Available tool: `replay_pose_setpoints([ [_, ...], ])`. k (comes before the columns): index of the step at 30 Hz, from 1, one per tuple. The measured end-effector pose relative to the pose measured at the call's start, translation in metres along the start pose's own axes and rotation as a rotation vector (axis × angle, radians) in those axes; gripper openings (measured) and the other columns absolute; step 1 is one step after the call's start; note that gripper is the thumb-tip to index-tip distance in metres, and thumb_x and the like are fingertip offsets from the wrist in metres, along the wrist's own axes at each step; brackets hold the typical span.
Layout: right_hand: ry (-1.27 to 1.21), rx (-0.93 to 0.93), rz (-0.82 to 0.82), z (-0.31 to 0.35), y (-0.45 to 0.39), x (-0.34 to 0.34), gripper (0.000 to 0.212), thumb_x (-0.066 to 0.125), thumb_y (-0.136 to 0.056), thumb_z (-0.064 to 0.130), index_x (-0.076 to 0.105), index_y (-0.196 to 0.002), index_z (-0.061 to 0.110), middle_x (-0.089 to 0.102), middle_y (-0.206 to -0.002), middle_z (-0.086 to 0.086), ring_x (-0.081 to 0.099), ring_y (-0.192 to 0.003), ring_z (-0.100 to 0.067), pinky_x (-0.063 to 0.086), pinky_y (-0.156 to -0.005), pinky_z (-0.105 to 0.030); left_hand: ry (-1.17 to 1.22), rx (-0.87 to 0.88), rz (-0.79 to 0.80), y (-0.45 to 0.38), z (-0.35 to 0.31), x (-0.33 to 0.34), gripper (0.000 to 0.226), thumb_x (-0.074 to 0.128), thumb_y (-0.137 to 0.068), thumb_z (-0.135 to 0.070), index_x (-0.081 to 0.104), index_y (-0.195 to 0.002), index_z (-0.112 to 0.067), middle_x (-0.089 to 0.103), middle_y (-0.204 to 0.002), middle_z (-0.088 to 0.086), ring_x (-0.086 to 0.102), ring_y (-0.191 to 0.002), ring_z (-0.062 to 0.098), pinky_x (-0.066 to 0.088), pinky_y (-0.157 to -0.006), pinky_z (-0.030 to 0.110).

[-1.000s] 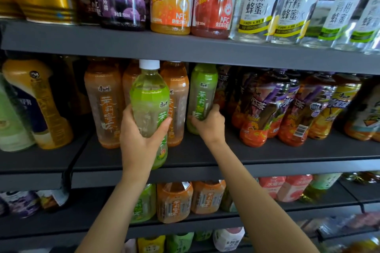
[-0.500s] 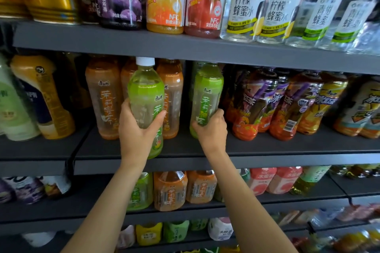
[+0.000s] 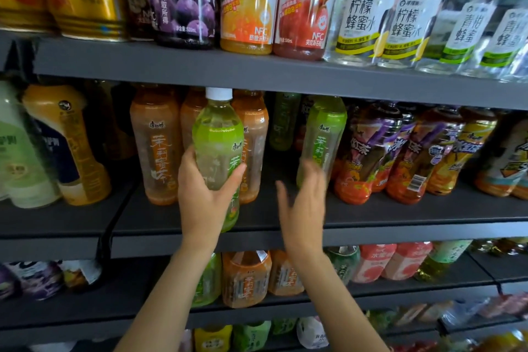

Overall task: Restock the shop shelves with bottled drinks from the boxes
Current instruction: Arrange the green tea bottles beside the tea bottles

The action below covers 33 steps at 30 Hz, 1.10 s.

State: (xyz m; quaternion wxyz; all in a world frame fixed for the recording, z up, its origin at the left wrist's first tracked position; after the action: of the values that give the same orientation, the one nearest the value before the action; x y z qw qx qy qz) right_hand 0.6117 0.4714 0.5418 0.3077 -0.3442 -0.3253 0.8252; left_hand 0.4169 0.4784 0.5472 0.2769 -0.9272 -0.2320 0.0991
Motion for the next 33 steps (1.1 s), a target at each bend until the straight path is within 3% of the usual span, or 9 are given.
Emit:
replay_pose_setpoints([
  [1, -0.051, -0.001, 0.061, 0.005, -0.003, 0.014, 0.049, 0.061, -0.088, 0.013, 0.042, -0.132, 0.000, 0.047, -0.131, -0.015, 0.044, -0.124, -0.022, 0.035, -0.102, -0.023, -0.005, 0.010, 0.002, 0.000, 0.000, 0.000, 0.071, 0.066, -0.067, -0.057, 0.043, -0.125, -0.021, 0.056, -0.119, -0.002, 0.054, -0.112, 0.011, 0.048, -0.095, 0.034],
  [3, -0.157, 0.186, 0.193, -0.009, -0.023, 0.055, 0.050, 0.057, -0.091, 0.014, 0.039, -0.135, 0.000, 0.048, -0.133, -0.015, 0.045, -0.124, -0.023, 0.036, -0.100, -0.022, -0.019, 0.022, 0.000, -0.001, 0.000, -0.001, 0.071, 0.066, -0.068, -0.057, 0.042, -0.125, -0.023, 0.056, -0.119, -0.002, 0.054, -0.112, 0.011, 0.048, -0.095, 0.035],
  [8, -0.320, 0.540, 0.235, -0.043, -0.066, 0.108, 0.040, 0.043, -0.096, 0.010, 0.037, -0.133, -0.004, 0.044, -0.133, -0.017, 0.042, -0.125, -0.033, 0.040, -0.092, -0.016, -0.014, 0.014, -0.002, 0.002, -0.001, -0.002, 0.063, 0.068, -0.065, -0.054, 0.038, -0.118, -0.036, 0.054, -0.117, -0.006, 0.053, -0.110, 0.009, 0.046, -0.094, 0.032],
  [11, -0.164, 0.520, 0.247, -0.055, -0.082, 0.126, 0.045, 0.037, -0.096, 0.009, 0.028, -0.139, -0.002, 0.031, -0.144, -0.020, 0.030, -0.134, -0.033, 0.024, -0.113, -0.036, -0.004, -0.008, -0.016, 0.002, 0.000, 0.000, 0.067, 0.067, -0.061, -0.052, 0.039, -0.118, -0.033, 0.054, -0.114, -0.005, 0.054, -0.106, 0.012, 0.043, -0.089, 0.028],
  [15, 0.146, 0.484, 0.278, -0.076, -0.100, 0.151, 0.054, 0.035, -0.095, 0.011, 0.016, -0.142, -0.008, 0.025, -0.146, -0.027, 0.024, -0.137, -0.036, 0.018, -0.114, -0.038, 0.023, -0.014, -0.035, 0.000, 0.004, 0.001, 0.067, 0.069, -0.057, -0.052, 0.041, -0.115, -0.033, 0.055, -0.110, -0.006, 0.055, -0.102, 0.013, 0.041, -0.084, 0.023],
  [18, 0.264, 0.505, 0.215, -0.087, -0.110, 0.151, 0.049, 0.022, -0.094, 0.007, 0.020, -0.140, -0.009, 0.032, -0.142, -0.027, 0.031, -0.132, -0.037, 0.021, -0.111, -0.040, 0.039, -0.004, -0.021, -0.001, 0.010, 0.003, 0.071, 0.074, -0.058, -0.062, 0.042, -0.117, -0.037, 0.057, -0.113, -0.005, 0.056, -0.106, 0.015, 0.046, -0.090, 0.033],
  [21, 0.254, 0.512, 0.231, -0.089, -0.113, 0.153, 0.051, 0.032, -0.095, 0.014, 0.022, -0.139, -0.010, 0.033, -0.141, -0.027, 0.031, -0.131, -0.037, 0.020, -0.110, -0.039, 0.040, -0.014, -0.031, -0.004, 0.016, 0.004, 0.073, 0.067, -0.054, -0.062, 0.038, -0.118, -0.042, 0.056, -0.115, -0.006, 0.055, -0.107, 0.014, 0.045, -0.092, 0.035],
  [25, 0.176, 0.509, 0.209, -0.078, -0.097, 0.139, 0.076, 0.055, -0.091, 0.034, 0.016, -0.143, -0.005, 0.026, -0.147, -0.023, 0.026, -0.137, -0.036, 0.022, -0.114, -0.040, 0.033, 0.013, -0.024, -0.008, 0.013, 0.006, 0.070, 0.064, -0.058, -0.063, 0.038, -0.118, -0.039, 0.056, -0.115, -0.001, 0.056, -0.106, 0.018, 0.047, -0.090, 0.038],
  [33, -0.021, 0.442, 0.185, -0.060, -0.058, 0.113, 0.049, 0.062, -0.086, 0.015, 0.038, -0.128, 0.004, 0.050, -0.128, -0.017, 0.048, -0.120, -0.032, 0.041, -0.099, -0.040, 0.030, 0.065, -0.015, -0.005, 0.004, 0.005, 0.064, 0.065, -0.064, -0.056, 0.040, -0.118, -0.030, 0.056, -0.113, 0.002, 0.057, -0.105, 0.020, 0.044, -0.088, 0.032],
])
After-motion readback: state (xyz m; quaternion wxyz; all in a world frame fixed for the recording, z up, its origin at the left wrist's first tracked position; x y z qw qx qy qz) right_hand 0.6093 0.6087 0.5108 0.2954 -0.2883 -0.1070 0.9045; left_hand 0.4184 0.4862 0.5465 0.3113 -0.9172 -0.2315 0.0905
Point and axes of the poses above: each hand's wrist, its own y-axis away from the middle knuckle, its own x-axis out of the palm, z = x × y, the point moved 9 cm from there along -y, towards the middle knuckle
